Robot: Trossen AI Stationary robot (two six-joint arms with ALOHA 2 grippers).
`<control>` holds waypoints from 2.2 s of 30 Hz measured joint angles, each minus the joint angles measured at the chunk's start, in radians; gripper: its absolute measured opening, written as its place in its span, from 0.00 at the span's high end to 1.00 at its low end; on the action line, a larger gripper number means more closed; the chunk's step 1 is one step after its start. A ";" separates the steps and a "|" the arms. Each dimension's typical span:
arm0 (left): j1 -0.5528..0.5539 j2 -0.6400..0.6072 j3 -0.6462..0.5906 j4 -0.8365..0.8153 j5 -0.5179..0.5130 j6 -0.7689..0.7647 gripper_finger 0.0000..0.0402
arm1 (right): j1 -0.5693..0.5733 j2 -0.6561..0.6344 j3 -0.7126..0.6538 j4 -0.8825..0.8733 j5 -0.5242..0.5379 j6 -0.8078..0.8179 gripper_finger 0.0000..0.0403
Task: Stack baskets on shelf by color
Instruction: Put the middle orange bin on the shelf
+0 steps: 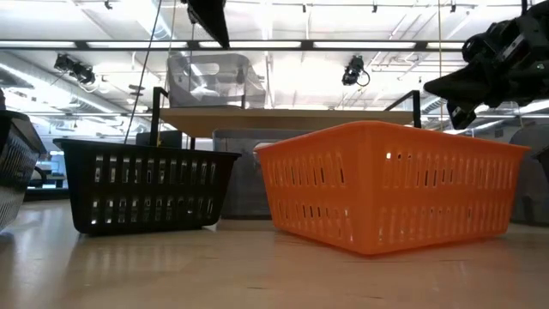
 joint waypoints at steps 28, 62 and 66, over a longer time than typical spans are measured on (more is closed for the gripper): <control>-0.423 -0.024 0.143 0.244 -0.331 0.184 0.96 | 0.085 0.377 0.270 0.178 -0.186 -0.197 0.86; -0.388 -0.255 -0.452 0.835 -0.319 0.194 0.97 | 0.645 1.596 1.141 -0.508 0.053 -0.180 0.75; -0.388 -0.254 -0.453 0.835 -0.318 0.194 0.98 | 0.666 1.683 1.216 -0.562 0.056 -0.164 0.68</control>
